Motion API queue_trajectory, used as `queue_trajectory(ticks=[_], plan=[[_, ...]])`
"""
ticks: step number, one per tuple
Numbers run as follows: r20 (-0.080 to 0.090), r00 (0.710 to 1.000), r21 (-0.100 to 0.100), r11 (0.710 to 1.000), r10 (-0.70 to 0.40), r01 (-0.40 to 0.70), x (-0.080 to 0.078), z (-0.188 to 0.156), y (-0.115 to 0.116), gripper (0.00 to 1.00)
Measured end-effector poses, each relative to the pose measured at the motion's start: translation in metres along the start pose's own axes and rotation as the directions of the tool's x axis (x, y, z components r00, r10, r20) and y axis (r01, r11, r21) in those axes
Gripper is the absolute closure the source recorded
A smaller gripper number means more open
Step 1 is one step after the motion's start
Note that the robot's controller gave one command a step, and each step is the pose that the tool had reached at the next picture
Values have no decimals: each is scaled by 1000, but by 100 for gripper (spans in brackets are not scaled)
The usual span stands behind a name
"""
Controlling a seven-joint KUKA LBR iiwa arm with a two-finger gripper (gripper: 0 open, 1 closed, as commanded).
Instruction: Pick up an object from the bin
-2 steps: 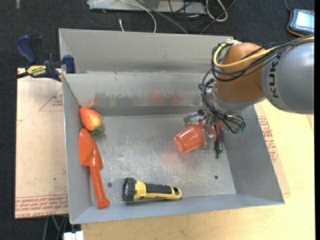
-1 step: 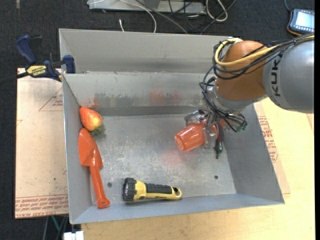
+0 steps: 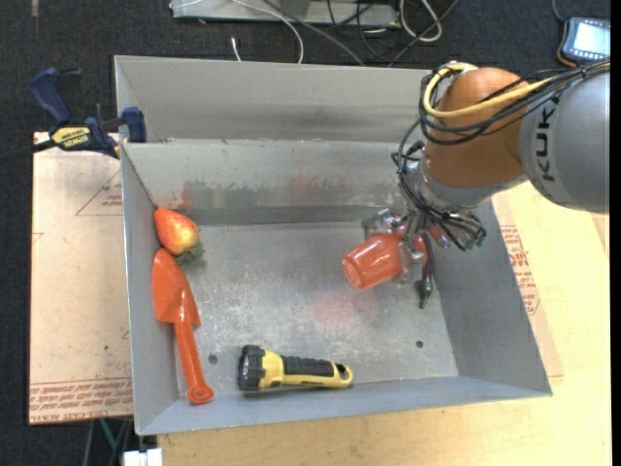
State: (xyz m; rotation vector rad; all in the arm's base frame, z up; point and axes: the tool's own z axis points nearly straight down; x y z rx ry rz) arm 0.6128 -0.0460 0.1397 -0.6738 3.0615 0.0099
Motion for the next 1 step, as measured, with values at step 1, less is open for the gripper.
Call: queue_trajectory(ticks=[1], plan=[[2,1000,0,1000,1,-1,-1,-26,0,100]])
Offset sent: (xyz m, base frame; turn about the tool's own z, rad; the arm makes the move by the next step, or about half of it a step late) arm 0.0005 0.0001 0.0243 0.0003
